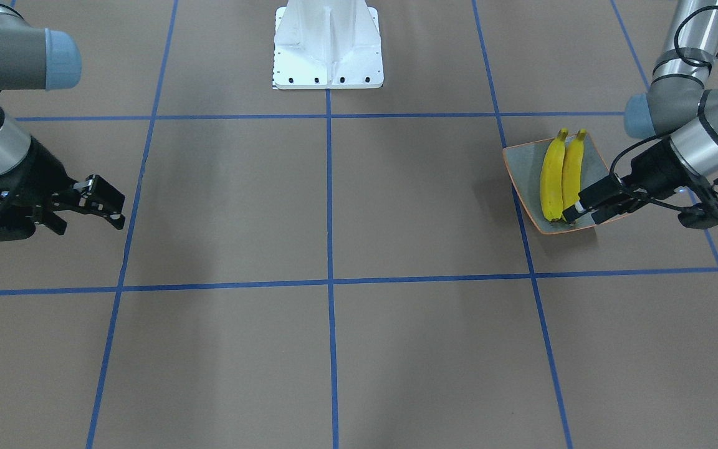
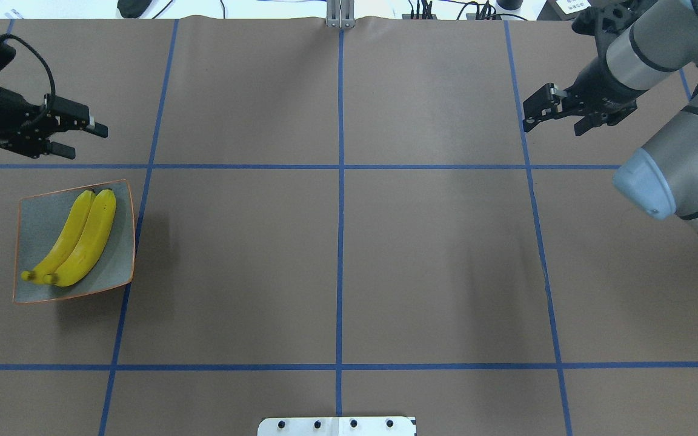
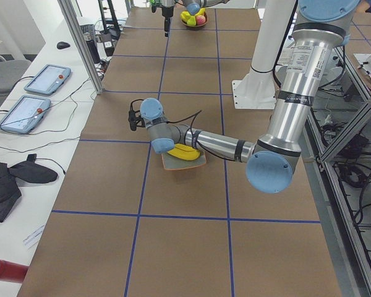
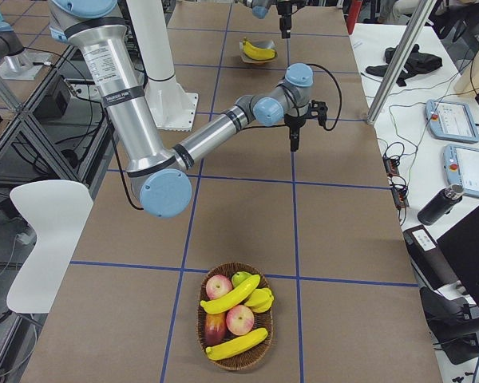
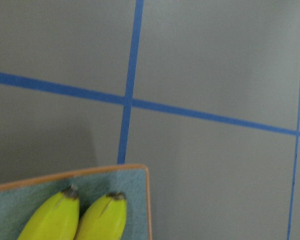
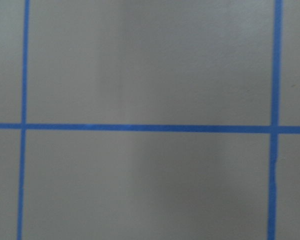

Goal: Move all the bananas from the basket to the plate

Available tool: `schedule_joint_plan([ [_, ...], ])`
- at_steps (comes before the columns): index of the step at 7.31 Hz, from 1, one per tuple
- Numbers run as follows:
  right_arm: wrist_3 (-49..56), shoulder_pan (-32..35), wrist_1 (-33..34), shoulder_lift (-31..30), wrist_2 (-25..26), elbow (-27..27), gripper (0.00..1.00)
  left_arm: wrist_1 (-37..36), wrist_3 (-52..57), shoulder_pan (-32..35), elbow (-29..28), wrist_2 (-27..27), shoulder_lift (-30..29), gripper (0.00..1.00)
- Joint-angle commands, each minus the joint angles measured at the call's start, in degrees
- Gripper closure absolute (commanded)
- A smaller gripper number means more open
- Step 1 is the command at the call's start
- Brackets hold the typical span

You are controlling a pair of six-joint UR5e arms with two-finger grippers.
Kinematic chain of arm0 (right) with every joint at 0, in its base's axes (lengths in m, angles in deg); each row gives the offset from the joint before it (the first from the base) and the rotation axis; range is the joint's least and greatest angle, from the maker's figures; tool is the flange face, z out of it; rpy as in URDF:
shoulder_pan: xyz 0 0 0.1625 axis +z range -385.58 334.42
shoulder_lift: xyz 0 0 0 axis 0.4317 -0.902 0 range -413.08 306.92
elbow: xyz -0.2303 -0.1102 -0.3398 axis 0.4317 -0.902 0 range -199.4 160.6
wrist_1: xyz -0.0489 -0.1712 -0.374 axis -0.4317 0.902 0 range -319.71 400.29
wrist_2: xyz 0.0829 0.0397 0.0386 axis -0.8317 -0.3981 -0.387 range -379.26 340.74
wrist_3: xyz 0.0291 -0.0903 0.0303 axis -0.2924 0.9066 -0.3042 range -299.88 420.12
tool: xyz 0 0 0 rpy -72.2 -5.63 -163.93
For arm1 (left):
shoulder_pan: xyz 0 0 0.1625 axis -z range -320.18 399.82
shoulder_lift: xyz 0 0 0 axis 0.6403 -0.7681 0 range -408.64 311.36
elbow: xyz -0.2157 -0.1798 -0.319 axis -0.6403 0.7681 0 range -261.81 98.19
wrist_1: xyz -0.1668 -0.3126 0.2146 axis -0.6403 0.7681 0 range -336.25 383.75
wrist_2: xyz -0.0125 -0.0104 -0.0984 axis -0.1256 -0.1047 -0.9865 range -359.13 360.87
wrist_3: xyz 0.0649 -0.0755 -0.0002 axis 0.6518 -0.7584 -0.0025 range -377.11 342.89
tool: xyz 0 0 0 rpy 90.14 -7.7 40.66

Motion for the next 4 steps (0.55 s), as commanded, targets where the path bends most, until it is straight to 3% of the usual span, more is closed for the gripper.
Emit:
schedule_joint_plan([
  [1, 15.73, 4.9, 6.67, -0.83, 3.17, -2.62, 0.01, -9.32, 10.16, 2.12, -0.04, 6.85, -1.76, 0.0],
  [2, 22.15, 7.97, 6.96, -3.45, 3.18, -3.68, 0.01, -15.54, 18.15, 3.43, 0.4, 8.71, -1.85, 0.0],
  [4, 36.99, 15.87, 7.05, -11.35, 2.48, -3.86, 0.01, -18.77, 24.29, 4.15, 0.49, 9.17, -2.02, 0.0],
])
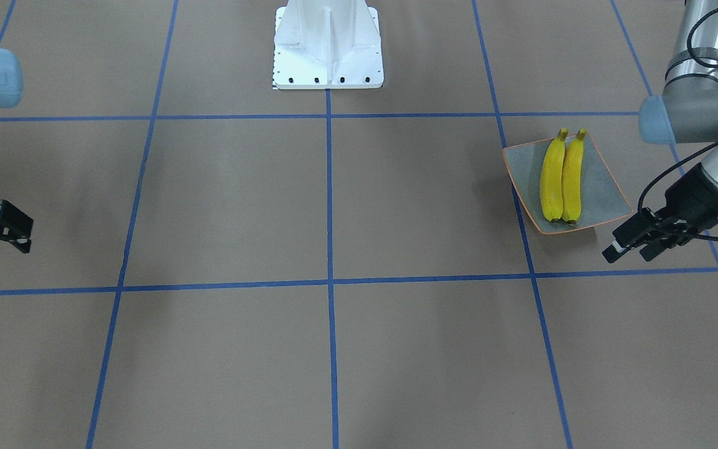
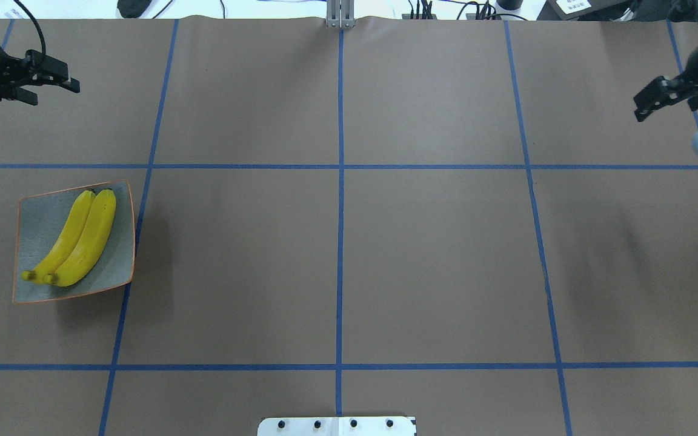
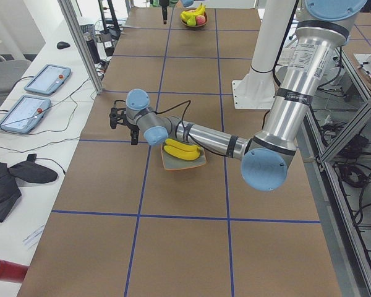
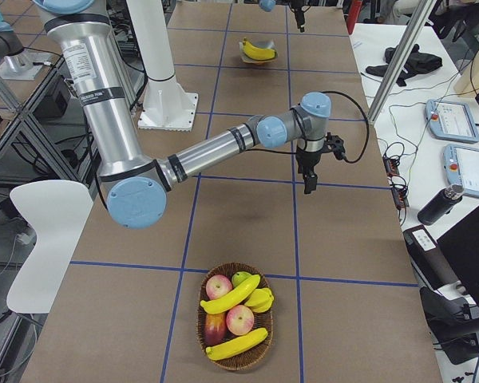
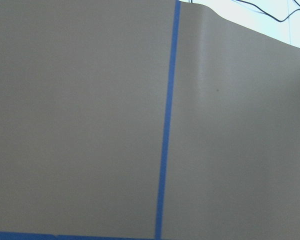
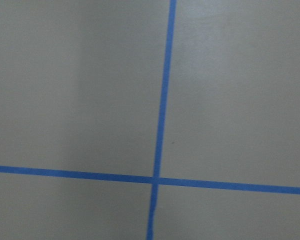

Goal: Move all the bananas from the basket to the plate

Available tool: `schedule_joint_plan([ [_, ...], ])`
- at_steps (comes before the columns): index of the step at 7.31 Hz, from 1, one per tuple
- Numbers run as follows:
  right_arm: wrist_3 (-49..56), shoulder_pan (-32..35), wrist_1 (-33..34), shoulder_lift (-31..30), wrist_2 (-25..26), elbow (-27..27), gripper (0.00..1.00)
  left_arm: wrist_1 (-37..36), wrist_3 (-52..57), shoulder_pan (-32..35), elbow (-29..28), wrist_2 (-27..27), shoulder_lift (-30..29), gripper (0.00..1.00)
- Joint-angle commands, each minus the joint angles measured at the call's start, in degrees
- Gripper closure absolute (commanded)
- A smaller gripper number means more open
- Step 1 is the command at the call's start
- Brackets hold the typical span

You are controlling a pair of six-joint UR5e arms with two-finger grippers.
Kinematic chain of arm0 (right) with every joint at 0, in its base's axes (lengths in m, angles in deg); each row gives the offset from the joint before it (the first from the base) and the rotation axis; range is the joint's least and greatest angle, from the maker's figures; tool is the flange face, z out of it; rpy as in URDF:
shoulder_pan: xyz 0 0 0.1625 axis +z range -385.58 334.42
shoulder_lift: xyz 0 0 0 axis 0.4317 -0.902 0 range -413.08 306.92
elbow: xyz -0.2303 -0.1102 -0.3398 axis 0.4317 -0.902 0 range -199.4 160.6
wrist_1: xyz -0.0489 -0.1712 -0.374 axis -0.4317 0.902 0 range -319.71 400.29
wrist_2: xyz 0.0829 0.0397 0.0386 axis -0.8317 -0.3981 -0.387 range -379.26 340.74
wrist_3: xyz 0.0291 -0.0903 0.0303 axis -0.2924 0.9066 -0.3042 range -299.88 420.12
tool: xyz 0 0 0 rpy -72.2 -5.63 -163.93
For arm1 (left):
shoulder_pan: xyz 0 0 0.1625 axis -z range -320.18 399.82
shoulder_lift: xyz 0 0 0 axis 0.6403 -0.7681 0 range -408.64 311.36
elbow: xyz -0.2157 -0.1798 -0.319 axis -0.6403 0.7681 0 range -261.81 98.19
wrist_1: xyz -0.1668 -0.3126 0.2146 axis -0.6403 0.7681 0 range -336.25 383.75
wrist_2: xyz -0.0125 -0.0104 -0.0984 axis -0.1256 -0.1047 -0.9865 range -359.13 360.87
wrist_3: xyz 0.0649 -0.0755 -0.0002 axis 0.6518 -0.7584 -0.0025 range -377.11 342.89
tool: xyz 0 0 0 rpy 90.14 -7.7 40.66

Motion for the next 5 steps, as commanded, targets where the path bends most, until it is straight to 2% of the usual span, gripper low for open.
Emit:
schedule_joint_plan([
  [1, 17.67, 7.4, 0.22, -8.56, -0.51, -0.16, 0.01, -2.08, 3.31, 0.46, 0.34, 0.53, -0.04, 0.0],
  [3, 31.49, 10.32, 0.49, -15.68, 0.8, -1.47, 0.01, -1.99, 2.87, 0.38, 0.95, 0.53, -0.04, 0.0],
  [4, 38.34, 10.68, 0.57, -18.59, 3.07, -2.35, 0.01, -1.99, 2.87, 0.38, 0.96, 0.53, -0.04, 0.0],
  [5, 41.19, 10.68, 1.79, -20.45, 4.66, -2.97, 0.01, -1.99, 2.79, 0.29, 1.04, 0.53, -0.12, 0.0],
])
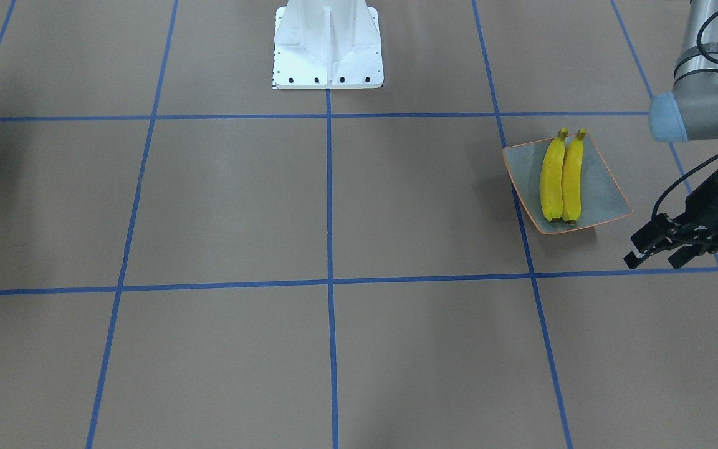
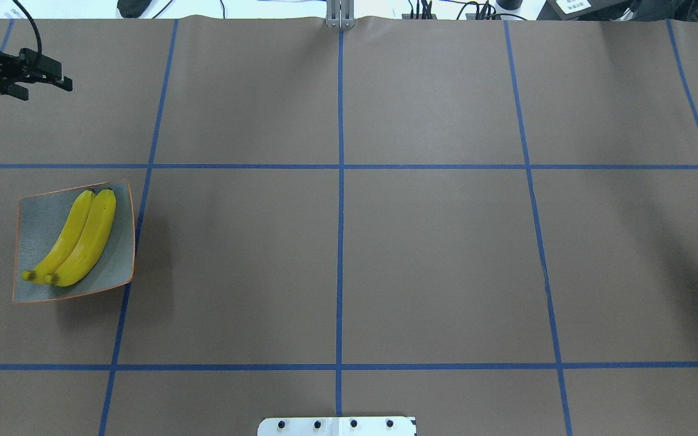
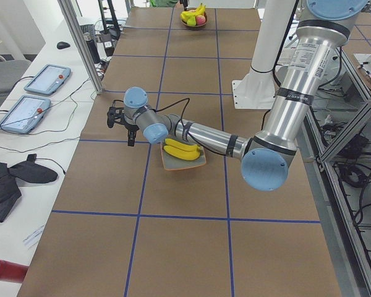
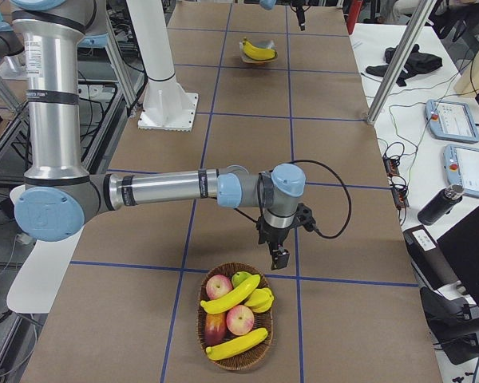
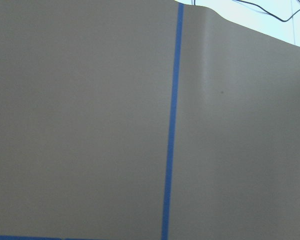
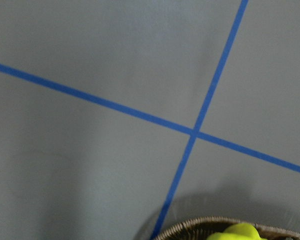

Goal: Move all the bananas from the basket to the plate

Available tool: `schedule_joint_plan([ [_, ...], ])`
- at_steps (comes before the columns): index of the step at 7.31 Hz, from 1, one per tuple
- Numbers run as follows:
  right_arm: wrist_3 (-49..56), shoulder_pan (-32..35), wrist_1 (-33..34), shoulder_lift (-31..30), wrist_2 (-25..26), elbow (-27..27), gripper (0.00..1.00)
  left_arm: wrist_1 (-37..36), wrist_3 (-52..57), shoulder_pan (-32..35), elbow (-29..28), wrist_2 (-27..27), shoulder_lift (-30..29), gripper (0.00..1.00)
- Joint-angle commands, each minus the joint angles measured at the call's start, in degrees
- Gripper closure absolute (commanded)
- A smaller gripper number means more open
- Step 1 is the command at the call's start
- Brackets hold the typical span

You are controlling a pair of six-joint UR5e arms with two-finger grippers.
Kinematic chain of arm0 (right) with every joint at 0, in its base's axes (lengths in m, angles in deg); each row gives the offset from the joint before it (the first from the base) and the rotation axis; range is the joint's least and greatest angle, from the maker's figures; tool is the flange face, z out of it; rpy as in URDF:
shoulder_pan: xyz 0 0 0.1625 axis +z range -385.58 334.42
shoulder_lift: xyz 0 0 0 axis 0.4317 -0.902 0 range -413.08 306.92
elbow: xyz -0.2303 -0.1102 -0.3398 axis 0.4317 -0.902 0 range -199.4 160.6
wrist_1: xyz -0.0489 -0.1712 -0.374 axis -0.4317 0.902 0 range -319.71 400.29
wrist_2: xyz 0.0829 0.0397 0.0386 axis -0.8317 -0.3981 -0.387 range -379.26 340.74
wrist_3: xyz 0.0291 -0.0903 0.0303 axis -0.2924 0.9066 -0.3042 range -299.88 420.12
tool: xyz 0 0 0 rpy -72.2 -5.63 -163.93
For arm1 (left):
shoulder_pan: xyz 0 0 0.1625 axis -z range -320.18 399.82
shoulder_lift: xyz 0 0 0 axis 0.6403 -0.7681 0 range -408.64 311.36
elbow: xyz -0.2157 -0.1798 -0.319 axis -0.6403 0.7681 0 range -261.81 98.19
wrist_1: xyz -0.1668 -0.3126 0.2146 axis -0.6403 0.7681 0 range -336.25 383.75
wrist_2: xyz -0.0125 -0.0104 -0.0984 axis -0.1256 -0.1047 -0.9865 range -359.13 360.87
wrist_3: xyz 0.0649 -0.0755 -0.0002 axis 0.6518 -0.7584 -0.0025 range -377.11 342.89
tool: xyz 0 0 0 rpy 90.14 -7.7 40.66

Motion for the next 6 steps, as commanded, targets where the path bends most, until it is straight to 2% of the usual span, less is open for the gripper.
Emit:
schedule_joint_plan([
  [1, 5.97, 0.35, 1.35, -5.45, 3.27, -0.66, 0.01, 0.0, -0.08, -0.25, 0.12, 0.0, -0.33, 0.0],
  [2, 8.4, 0.26, 1.44, -6.43, 5.89, -1.44, 0.01, 0.09, -0.17, -0.43, 0.12, 0.0, -0.42, 0.0],
  [3, 11.47, 0.26, 1.87, -6.87, 6.62, -2.06, 0.0, 0.09, -0.17, -0.43, 0.12, 0.0, -0.86, 0.0],
  [6, 11.59, 0.17, 1.62, -7.05, 6.89, -4.69, 0.01, 0.09, -0.17, -0.52, 0.21, 0.0, -1.3, 0.0],
])
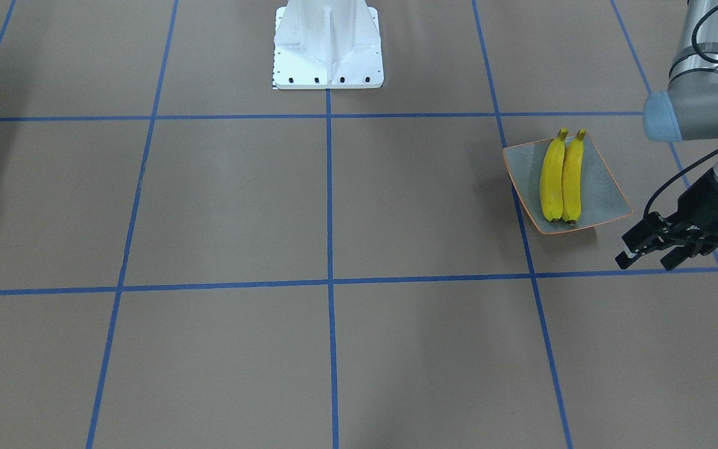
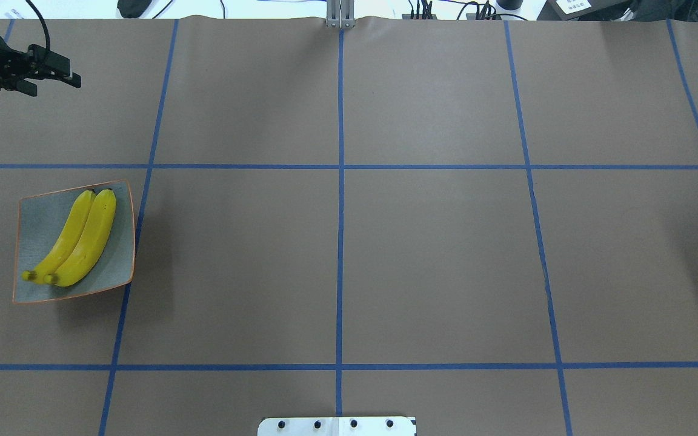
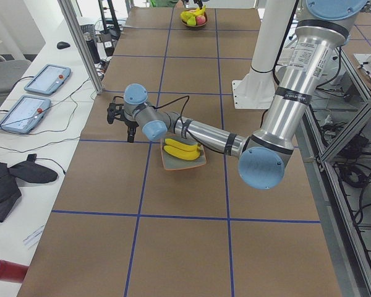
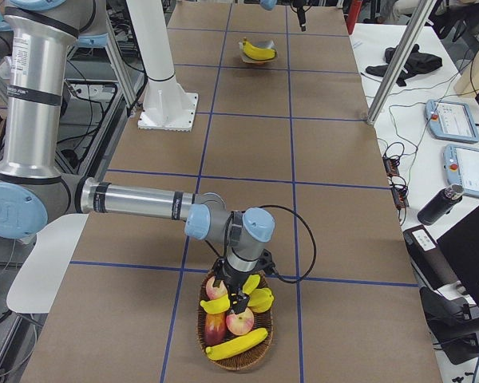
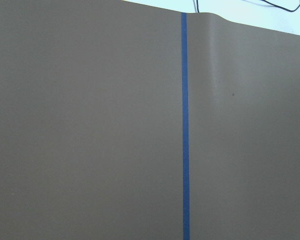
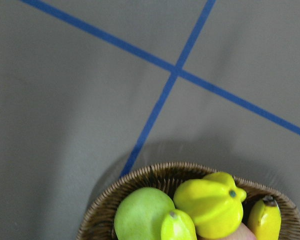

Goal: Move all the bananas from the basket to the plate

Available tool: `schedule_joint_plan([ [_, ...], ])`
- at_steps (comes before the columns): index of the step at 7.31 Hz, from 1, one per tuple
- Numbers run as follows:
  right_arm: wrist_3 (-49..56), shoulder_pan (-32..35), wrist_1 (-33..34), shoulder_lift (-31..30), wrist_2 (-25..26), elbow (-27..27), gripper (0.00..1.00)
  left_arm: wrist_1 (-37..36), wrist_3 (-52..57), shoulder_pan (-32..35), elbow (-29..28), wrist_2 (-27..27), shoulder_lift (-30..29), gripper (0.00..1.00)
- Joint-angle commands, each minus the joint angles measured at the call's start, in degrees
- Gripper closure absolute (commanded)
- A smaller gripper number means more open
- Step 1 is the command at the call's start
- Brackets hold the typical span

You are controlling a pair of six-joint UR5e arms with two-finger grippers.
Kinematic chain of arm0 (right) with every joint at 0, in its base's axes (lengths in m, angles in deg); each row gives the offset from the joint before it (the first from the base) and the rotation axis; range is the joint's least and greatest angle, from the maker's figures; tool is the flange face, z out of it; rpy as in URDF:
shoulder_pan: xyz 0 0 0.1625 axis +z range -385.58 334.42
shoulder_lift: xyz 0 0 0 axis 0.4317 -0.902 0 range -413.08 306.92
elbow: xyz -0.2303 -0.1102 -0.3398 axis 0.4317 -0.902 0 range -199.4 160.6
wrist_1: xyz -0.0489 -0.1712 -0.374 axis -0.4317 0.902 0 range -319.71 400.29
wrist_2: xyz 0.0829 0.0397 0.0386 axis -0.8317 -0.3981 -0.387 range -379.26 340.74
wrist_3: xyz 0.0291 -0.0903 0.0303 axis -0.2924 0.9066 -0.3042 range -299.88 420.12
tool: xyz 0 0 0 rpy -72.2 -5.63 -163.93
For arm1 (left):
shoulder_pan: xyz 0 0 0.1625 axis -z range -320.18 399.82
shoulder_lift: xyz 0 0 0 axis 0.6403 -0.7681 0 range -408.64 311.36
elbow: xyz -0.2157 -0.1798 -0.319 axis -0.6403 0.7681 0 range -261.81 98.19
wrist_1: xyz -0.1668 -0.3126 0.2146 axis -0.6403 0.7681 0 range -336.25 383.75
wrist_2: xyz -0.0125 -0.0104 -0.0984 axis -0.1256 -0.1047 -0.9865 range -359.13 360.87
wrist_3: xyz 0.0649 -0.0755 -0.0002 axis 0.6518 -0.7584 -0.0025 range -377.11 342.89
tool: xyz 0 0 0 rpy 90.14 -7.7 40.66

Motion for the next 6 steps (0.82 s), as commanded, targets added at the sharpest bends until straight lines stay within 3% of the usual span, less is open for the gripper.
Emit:
schedule_joint_plan([
  [1, 0.22, -0.03, -0.33, 0.01, 0.05, -1.62, 0.01, 0.0, 0.0, -0.02, 0.06, 0.0, -0.23, 0.0],
  [6, -0.57, -1.87, -0.24, 0.01, -0.73, -1.88, 0.01, 0.0, 0.09, -0.11, 0.06, 0.0, -0.23, 0.0],
])
